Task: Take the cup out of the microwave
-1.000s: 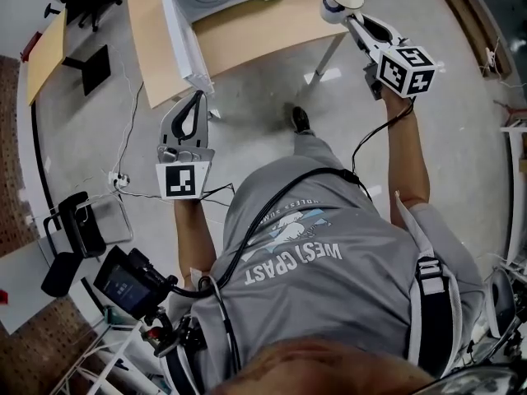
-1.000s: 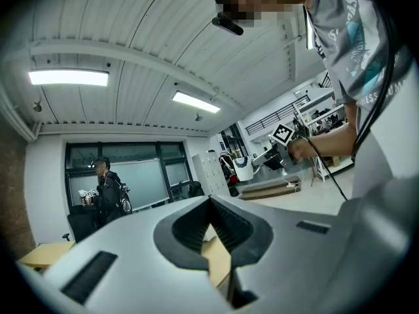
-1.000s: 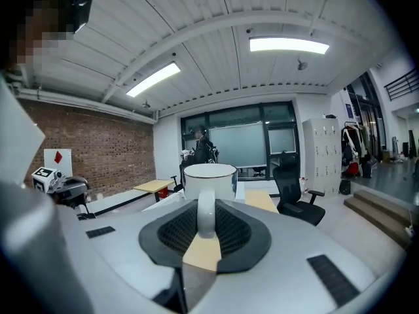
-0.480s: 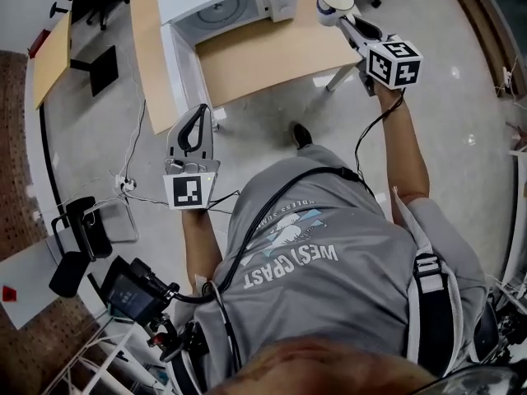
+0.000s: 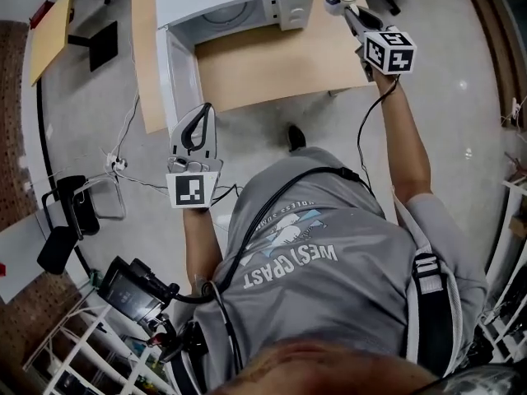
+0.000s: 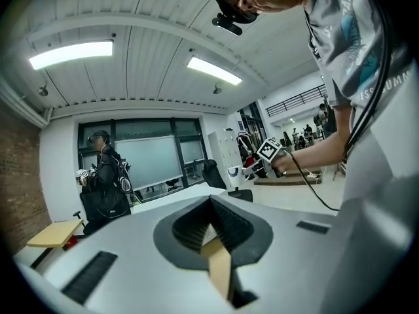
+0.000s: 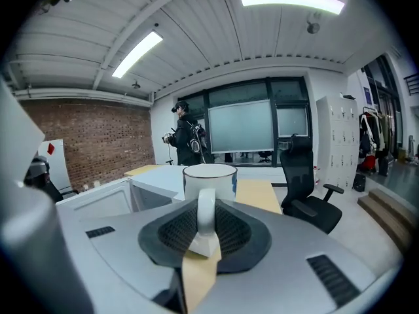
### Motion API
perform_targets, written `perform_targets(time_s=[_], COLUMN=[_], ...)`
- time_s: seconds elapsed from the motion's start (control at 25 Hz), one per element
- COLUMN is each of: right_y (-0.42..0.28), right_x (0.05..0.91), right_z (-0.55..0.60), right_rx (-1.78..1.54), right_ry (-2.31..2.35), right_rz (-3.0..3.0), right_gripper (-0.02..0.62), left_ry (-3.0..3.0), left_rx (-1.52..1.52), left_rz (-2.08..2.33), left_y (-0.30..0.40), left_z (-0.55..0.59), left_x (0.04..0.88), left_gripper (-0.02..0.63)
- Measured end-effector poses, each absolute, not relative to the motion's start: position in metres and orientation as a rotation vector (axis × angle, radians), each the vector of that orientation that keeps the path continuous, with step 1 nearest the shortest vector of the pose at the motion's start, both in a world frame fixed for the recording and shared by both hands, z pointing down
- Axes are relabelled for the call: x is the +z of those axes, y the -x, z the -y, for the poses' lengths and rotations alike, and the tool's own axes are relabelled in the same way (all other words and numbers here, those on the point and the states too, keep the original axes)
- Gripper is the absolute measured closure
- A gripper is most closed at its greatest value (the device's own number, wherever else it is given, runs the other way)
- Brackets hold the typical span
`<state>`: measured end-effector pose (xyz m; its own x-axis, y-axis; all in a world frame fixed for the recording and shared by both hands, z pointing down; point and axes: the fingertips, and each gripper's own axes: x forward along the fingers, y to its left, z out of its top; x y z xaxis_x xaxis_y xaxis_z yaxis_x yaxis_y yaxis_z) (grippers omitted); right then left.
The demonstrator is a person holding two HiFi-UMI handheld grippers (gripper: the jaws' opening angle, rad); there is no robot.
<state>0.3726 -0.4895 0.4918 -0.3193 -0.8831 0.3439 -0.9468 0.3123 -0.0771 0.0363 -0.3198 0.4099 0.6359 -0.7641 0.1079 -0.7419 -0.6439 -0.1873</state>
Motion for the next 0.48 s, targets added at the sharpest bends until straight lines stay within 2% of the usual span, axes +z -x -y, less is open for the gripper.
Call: perform_targets(time_s=[0.16,0.32,0.48], right_y=[-0.397,-0.413,-0.404], right_x=[0.535,0.556,0.620], right_z=[0.589,0.610,0.693], right_rx=[0.459,0.473,0.505], right_ry=[-1.651,-1.658,-1.623], right_rz=[2.338,2.283,2.229], right_gripper=[0.522,0.522,0.522], left_ry=[2.675,2.696,2.693], left_rx=[-0.505,-0.580,-0.640], left_rz=[-1.240,-1.246,-1.272], left_y=[-0.047,-0.045,-0.029], left_z=[0.386,0.379,0.433], left_x=[0.440,0.436,0.456], left_gripper=[0.563,0.563,0.563])
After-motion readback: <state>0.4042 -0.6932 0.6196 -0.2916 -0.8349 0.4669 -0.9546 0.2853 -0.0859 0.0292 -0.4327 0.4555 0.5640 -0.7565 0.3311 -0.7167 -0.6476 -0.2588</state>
